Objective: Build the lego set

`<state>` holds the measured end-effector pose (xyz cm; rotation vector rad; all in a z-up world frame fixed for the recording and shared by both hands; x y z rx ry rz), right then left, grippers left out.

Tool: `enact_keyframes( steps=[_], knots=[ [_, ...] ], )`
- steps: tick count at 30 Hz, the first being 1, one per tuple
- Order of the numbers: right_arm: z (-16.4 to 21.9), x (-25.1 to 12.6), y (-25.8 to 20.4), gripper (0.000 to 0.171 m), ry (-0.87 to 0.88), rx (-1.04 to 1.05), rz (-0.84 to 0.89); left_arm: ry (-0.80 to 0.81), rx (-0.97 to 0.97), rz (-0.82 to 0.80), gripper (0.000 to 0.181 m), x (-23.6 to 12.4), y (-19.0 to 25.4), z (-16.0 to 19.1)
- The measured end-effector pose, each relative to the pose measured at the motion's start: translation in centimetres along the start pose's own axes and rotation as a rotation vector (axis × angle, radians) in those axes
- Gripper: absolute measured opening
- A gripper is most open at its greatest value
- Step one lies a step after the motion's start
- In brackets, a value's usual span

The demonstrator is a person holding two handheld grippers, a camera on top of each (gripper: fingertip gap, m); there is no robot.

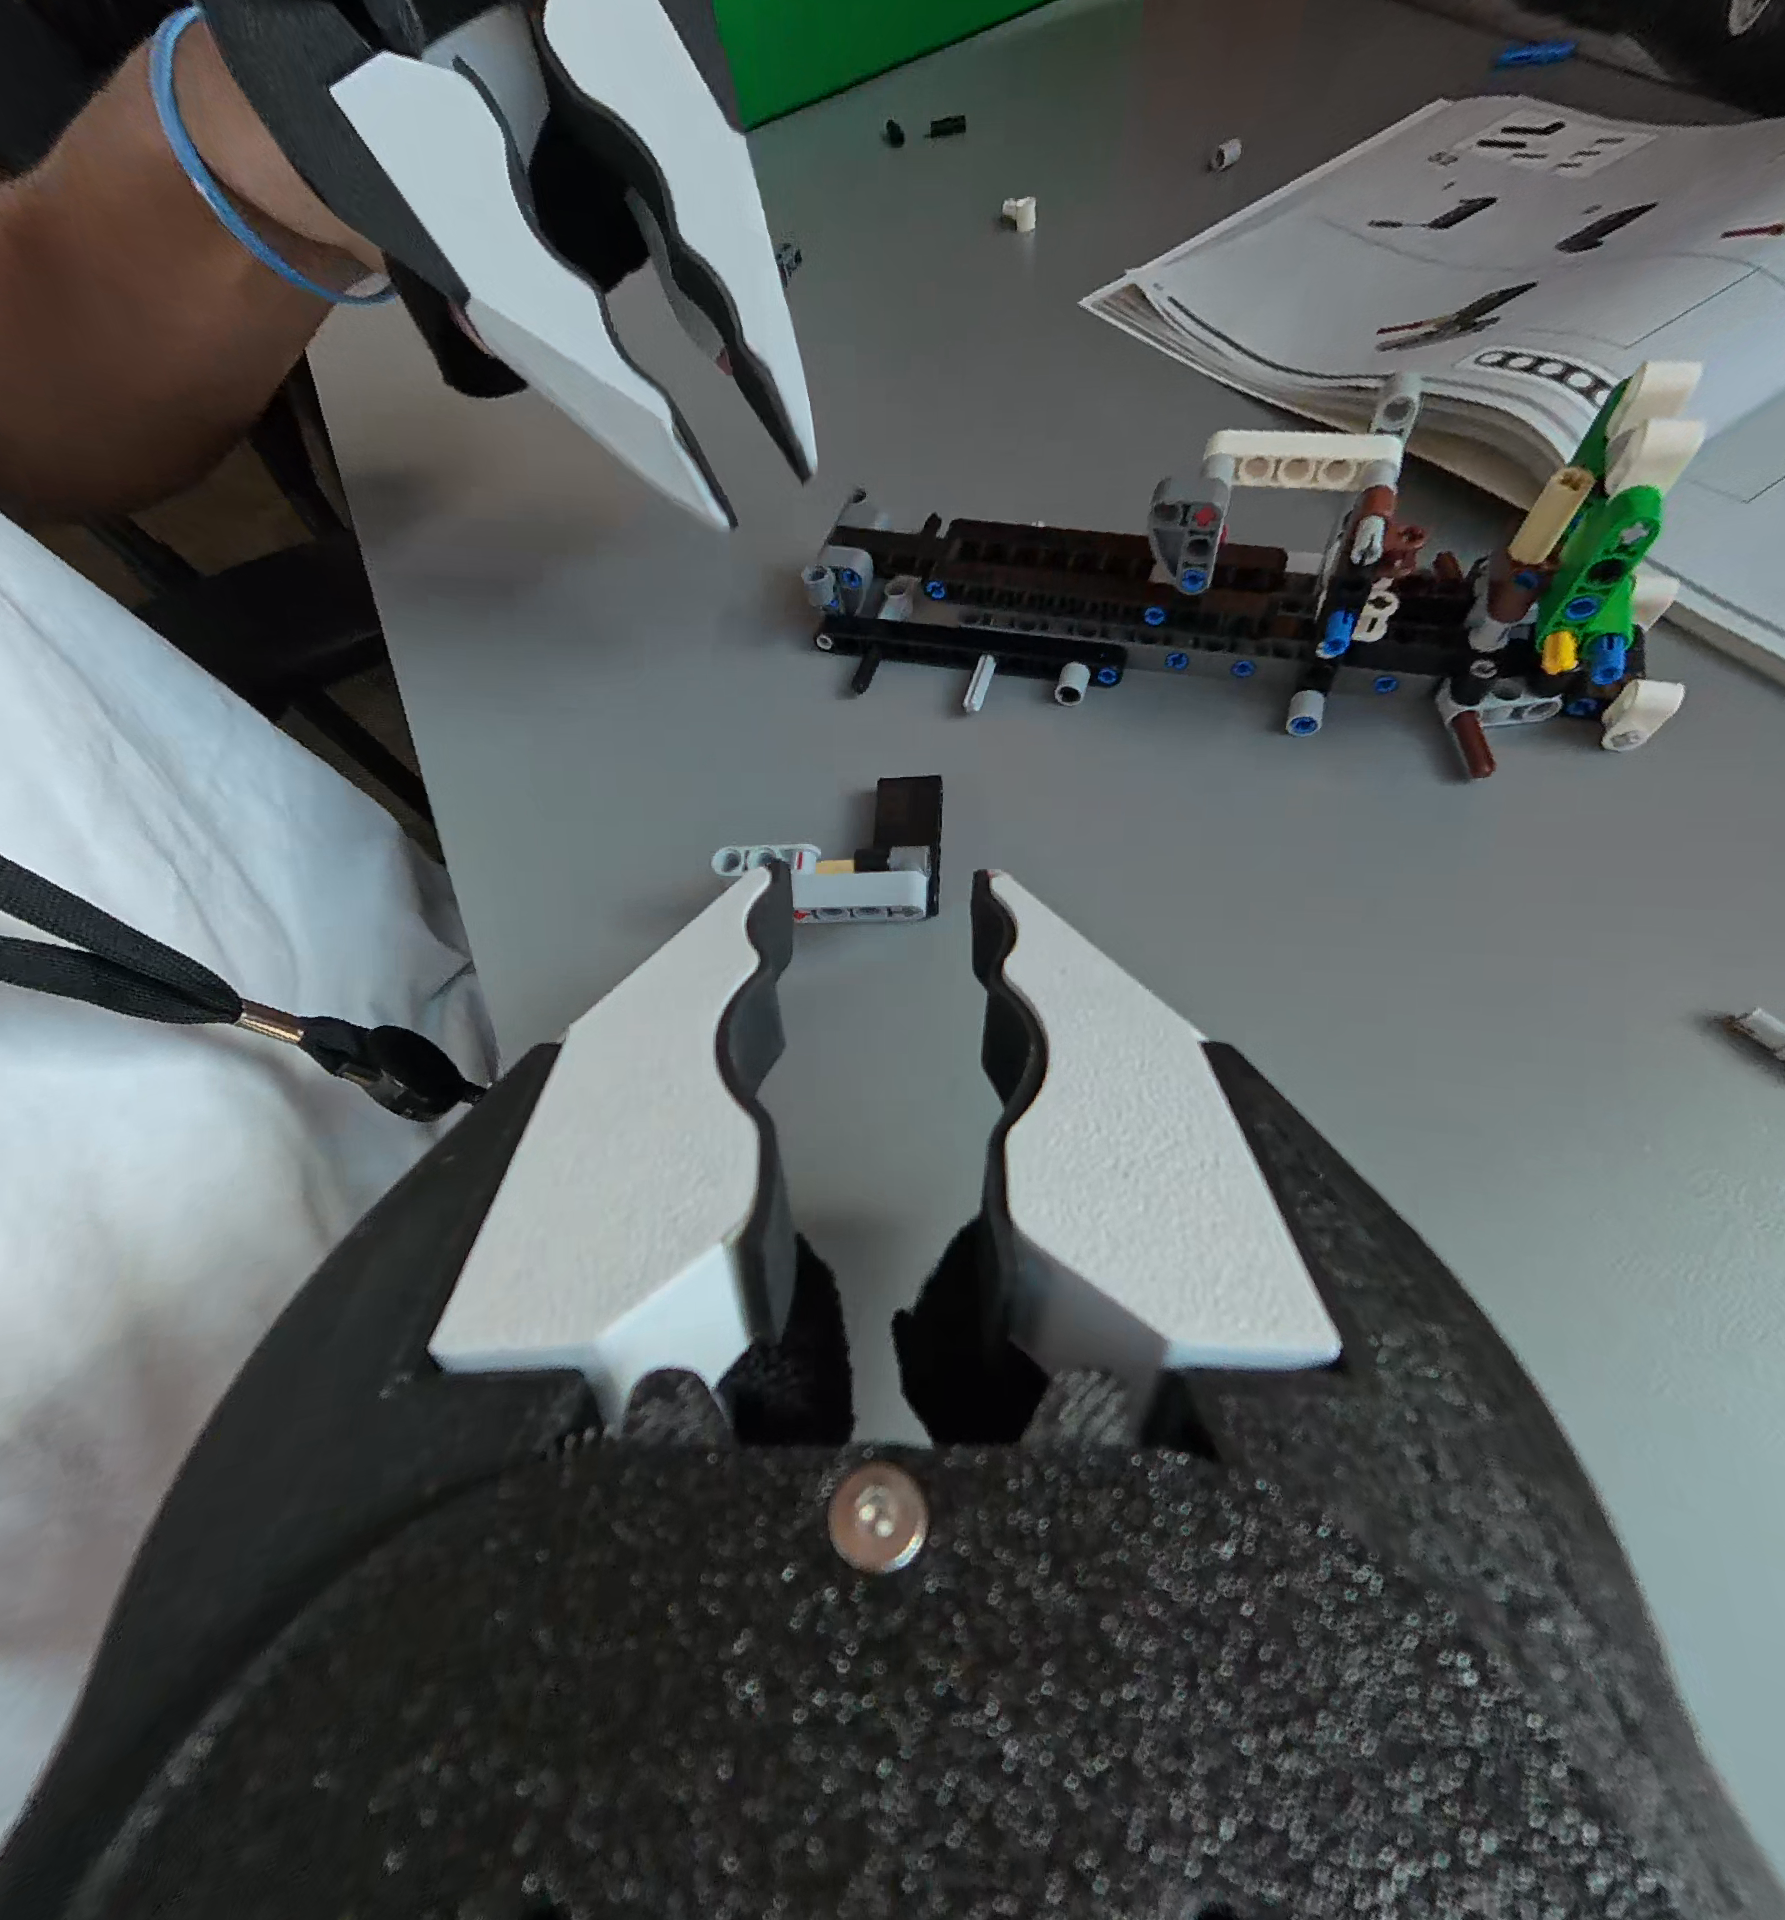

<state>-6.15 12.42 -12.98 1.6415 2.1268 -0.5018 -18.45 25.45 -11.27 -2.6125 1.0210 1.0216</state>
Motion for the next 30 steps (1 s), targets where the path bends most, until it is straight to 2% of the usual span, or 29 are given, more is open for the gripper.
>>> enact_keyframes(
  steps=[4, 7, 11, 16, 19, 25, 30],
  knots=[
    [-0.2, -0.2, 0.2, 0.033, -0.033, 0.054, -0.016, 0.131, -0.061, -0.063, 0.019, -3.0, -2.2, 1.0],
    [-1.0, -0.4, 0.1, 0.034, -0.029, 0.056, -0.058, 0.133, -0.059, -0.128, 0.019, -4.3, -4.1, 1.8],
    [-0.6, 0.4, -0.2, 0.047, -0.079, -0.028, -0.078, 0.122, -0.045, -0.138, 0.019, -4.3, -6.0, 1.5],
    [0.2, 1.3, -0.8, 0.049, -0.117, -0.08, -0.059, 0.159, -0.013, -0.174, 0.016, -3.3, -7.9, 1.4],
    [0.2, 1.7, -1.0, 0.045, -0.1, -0.09, -0.05, 0.234, -0.056, -0.138, 0.015, -3.2, -8.3, 1.5],
    [0.3, 2.3, -0.6, 0.031, -0.11, -0.085, -0.049, 0.279, -0.15, -0.095, 0.016, -3.7, -9.0, 2.4],
    [-0.2, 1.5, 0.2, 0.031, -0.081, -0.08, -0.036, 0.208, -0.134, -0.139, 0.014, -3.7, -9.7, 2.0]
  ],
)
Point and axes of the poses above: each gripper's, where its closed fingertips meet, x out along the fingers, z out of its underside, y = z × x across the jaws, the point moved 5 cm from there along -x, back along the fingers, and after that the axes turned 14 degrees about z, right-handed, at the moved point
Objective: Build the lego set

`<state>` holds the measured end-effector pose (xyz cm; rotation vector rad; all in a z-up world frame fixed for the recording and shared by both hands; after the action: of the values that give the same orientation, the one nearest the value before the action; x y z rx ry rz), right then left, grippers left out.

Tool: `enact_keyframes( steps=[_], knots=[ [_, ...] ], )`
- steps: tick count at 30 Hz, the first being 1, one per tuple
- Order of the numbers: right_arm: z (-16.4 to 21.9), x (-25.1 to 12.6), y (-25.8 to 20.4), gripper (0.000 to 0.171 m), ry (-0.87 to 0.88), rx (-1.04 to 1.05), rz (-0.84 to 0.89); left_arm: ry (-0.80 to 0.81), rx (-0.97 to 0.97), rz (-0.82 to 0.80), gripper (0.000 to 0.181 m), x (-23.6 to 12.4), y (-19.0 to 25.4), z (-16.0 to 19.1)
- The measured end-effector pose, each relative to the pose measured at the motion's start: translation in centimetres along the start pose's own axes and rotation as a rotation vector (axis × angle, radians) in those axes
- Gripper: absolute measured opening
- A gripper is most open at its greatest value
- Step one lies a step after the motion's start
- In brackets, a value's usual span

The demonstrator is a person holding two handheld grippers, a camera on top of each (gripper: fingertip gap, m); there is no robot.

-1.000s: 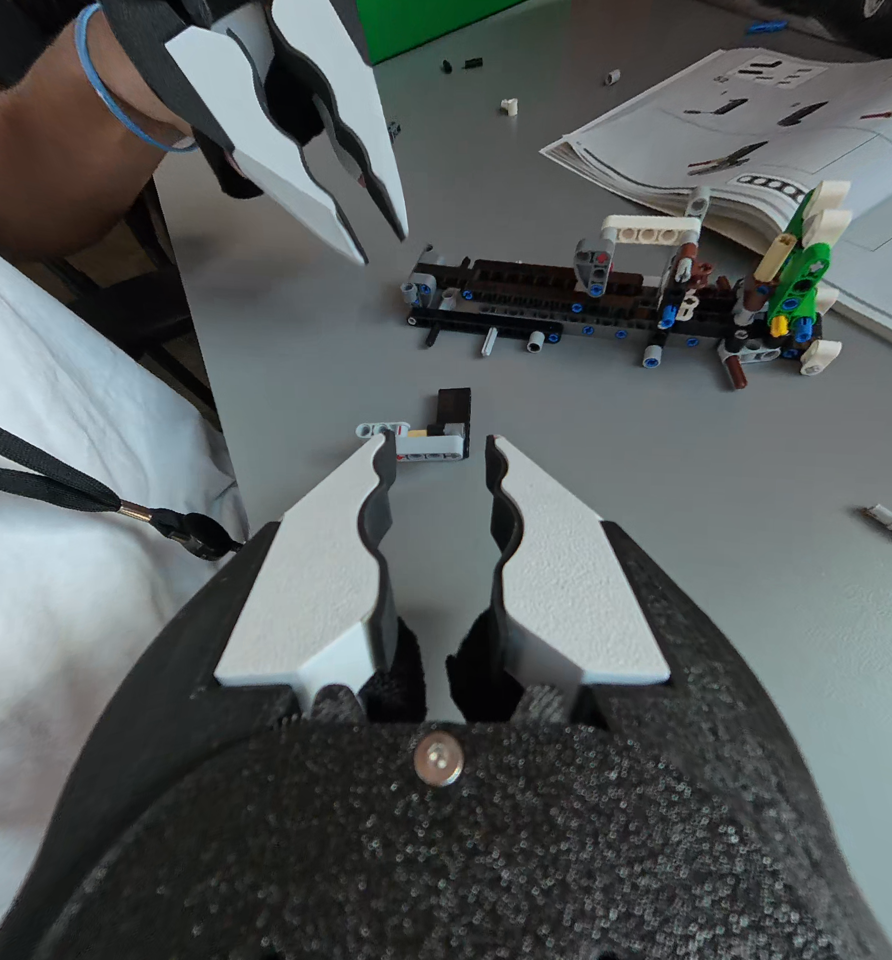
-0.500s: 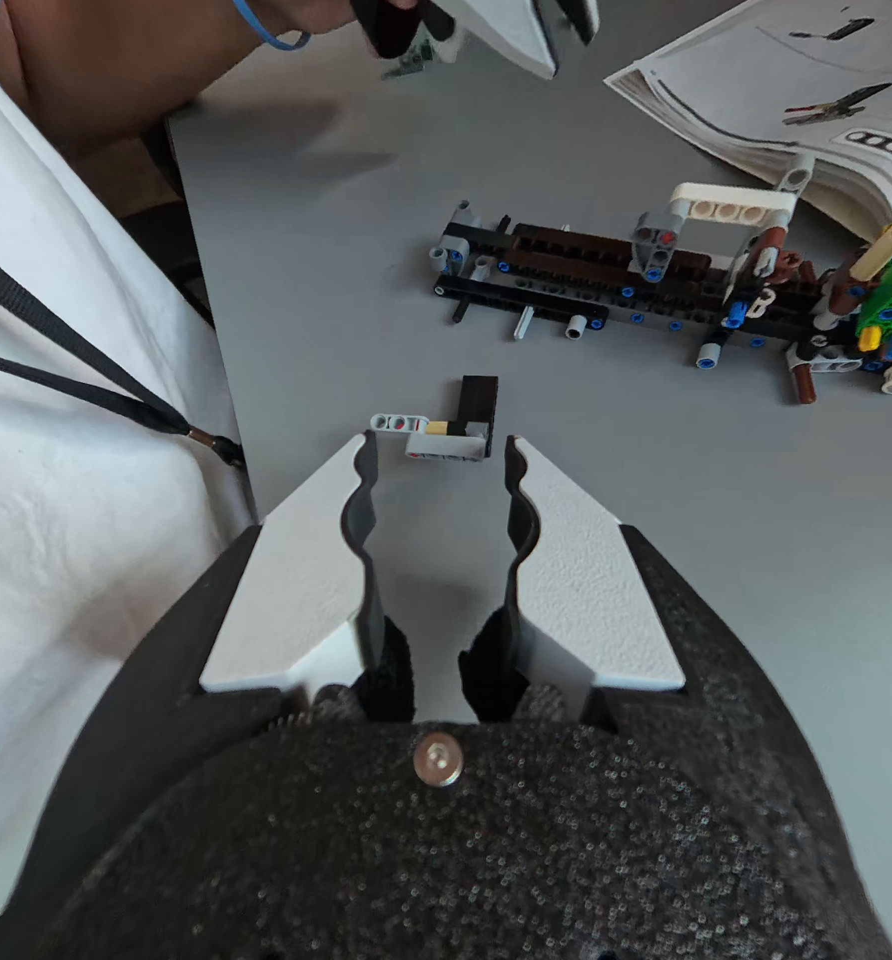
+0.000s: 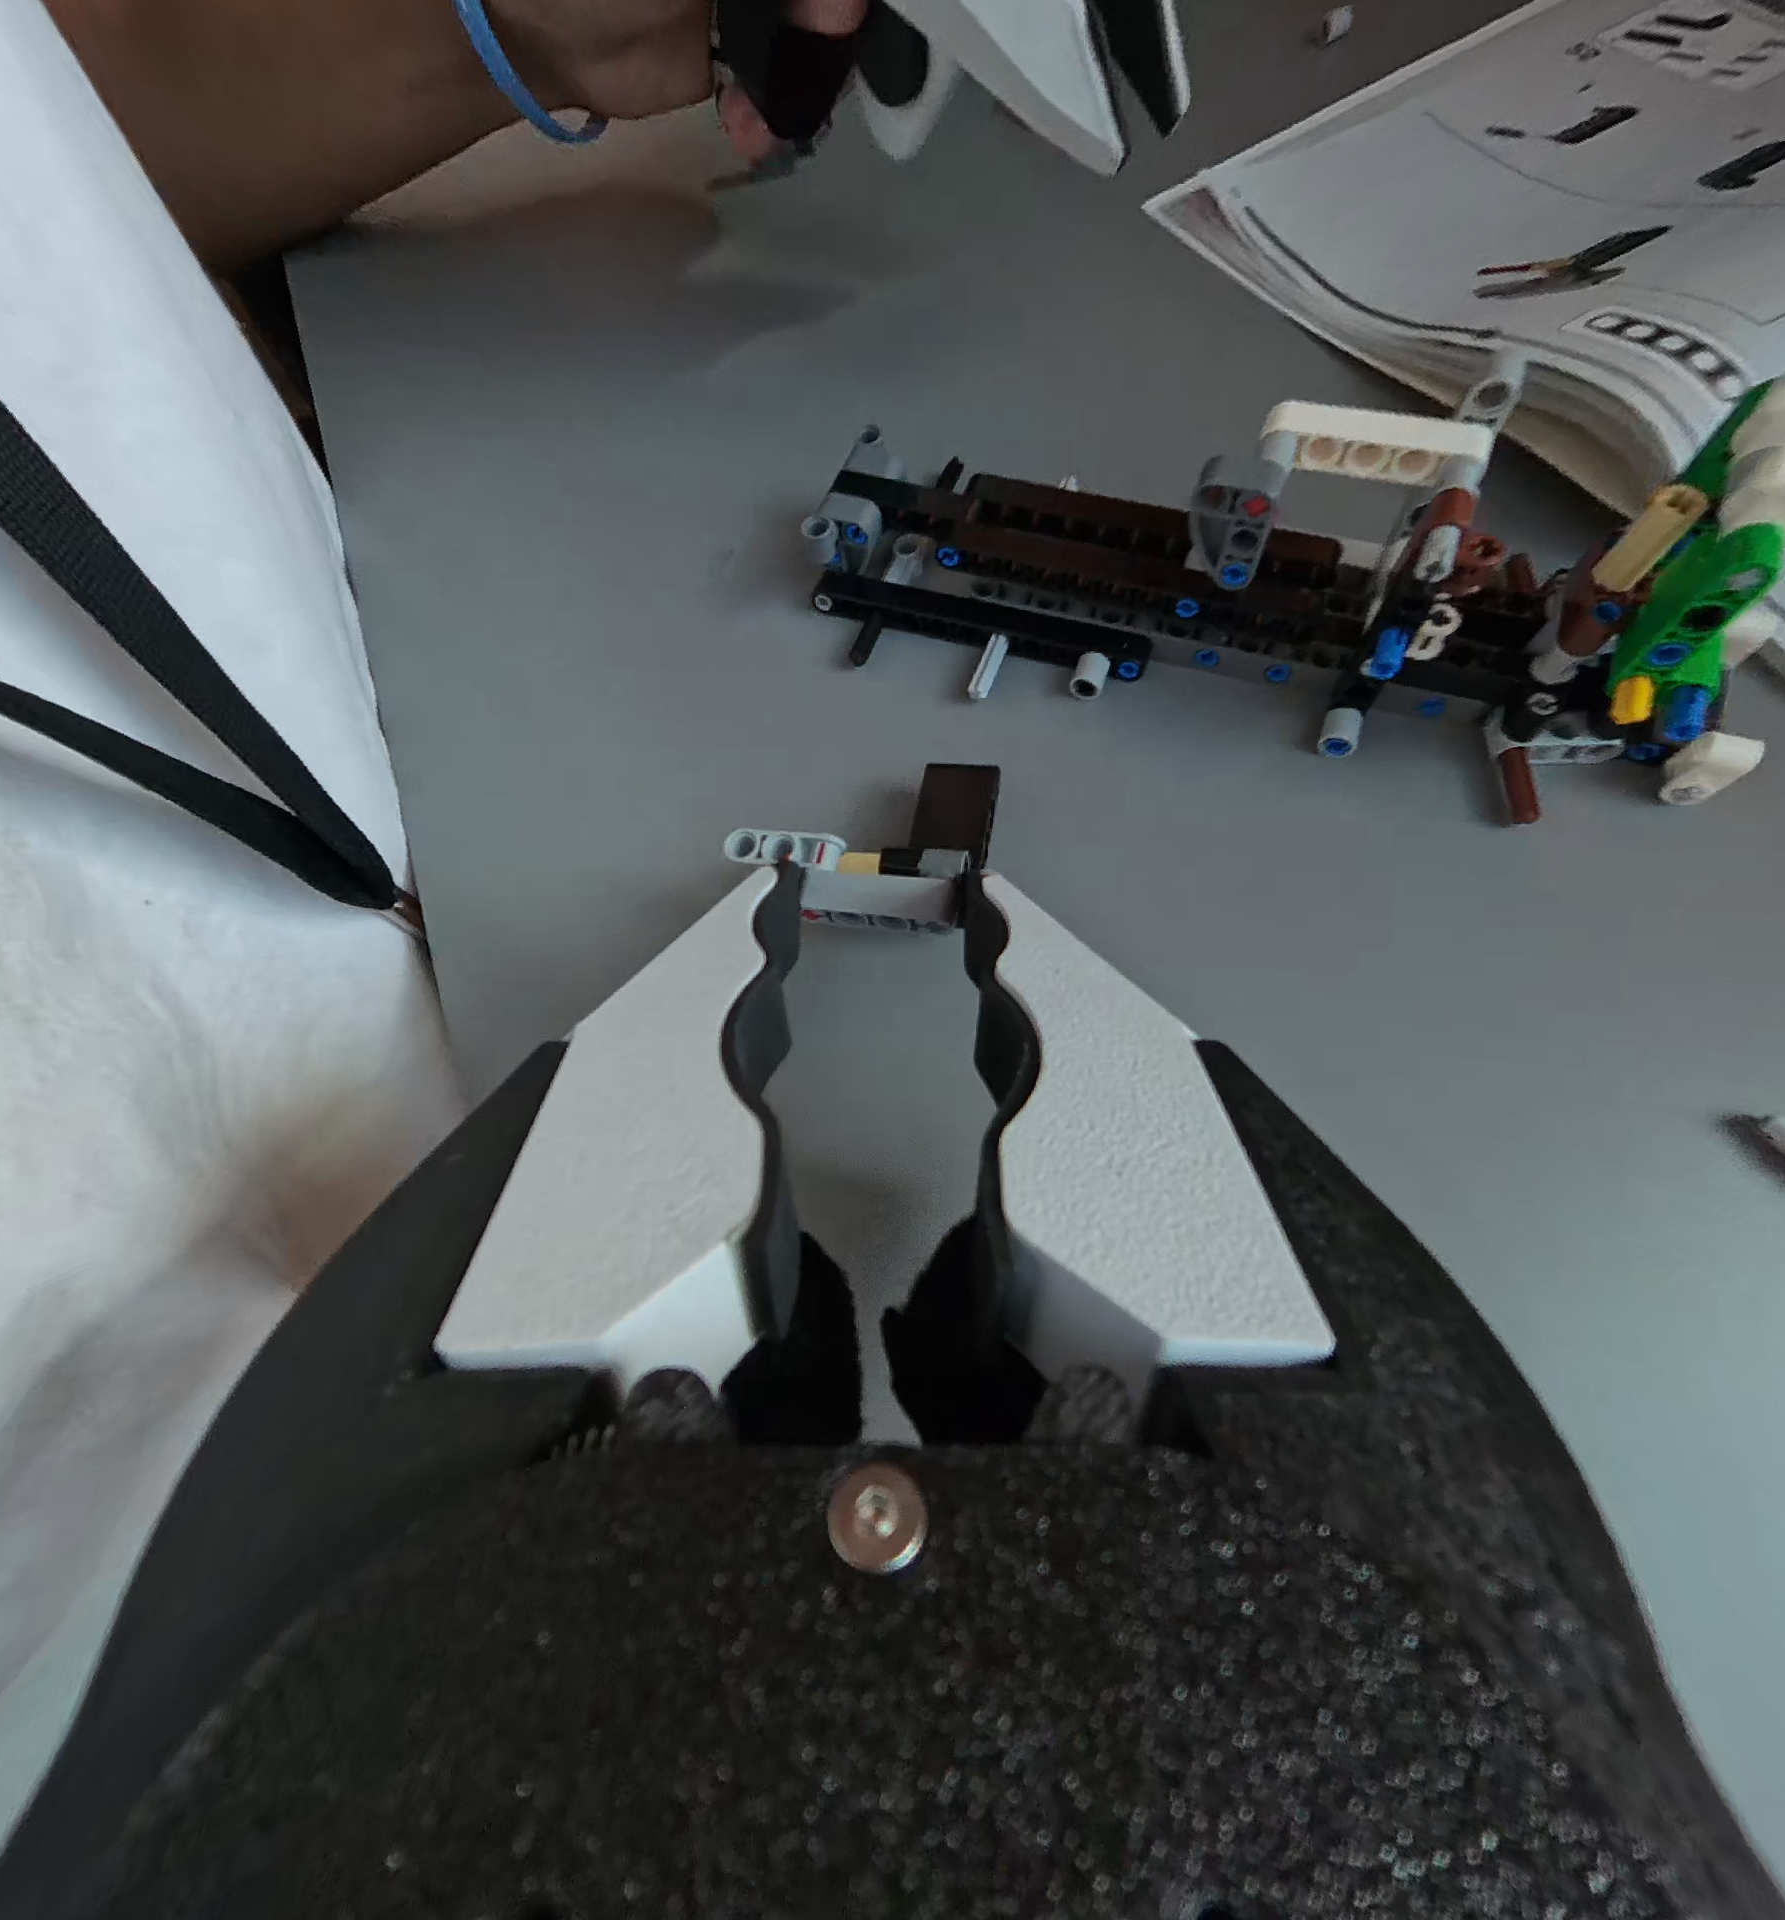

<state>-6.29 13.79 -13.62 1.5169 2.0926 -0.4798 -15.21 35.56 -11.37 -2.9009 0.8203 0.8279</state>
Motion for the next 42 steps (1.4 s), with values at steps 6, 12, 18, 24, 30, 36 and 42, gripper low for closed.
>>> enact_keyframes(
  steps=[6, 12, 18, 24, 30, 36, 42],
  knots=[
    [-0.8, -3.6, 6.4, 0.03, 0.17, 0.136, 0.285, -0.059, 0.051, -0.034, 0.013, 1.8, -1.2, -1.0],
    [-2.2, -6.0, 13.5, 0.03, 0.407, 0.354, 0.476, -0.044, 0.036, -0.001, 0.013, 3.8, -2.3, -1.6],
    [-4.4, -6.3, 18.3, 0.03, 0.553, 0.297, 0.512, 0.063, 0.011, 0.021, 0.013, 3.9, -2.5, -1.3],
    [-2.6, -6.0, 19.7, 0.03, 0.439, 0.268, 0.658, 0.018, 0.08, -0.022, 0.015, 2.9, -2.2, -0.4],
    [-2.1, -6.1, 19.7, 0.03, 0.4, 0.252, 0.71, -0.026, 0.016, 0.021, 0.016, 3.3, -2.7, 0.3],
    [-1.9, -5.9, 19.7, 0.03, 0.352, 0.185, 0.767, -0.043, -0.003, 0.025, 0.017, 3.5, -2.9, 0.4],
    [-1.9, -5.7, 19.5, 0.03, 0.348, 0.18, 0.754, -0.075, -0.011, 0.039, 0.018, 3.9, -2.9, 0.7]
  ],
)
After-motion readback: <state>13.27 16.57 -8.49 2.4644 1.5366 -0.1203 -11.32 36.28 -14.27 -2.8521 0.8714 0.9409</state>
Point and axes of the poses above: each gripper's, where its closed fingertips meet, x out along the fingers, z out of its underside, y = z × x across the jaws, the point moved 5 cm from there along -x, back along the fingers, and after that the axes turned 14 degrees about z, right-handed, at the moved point
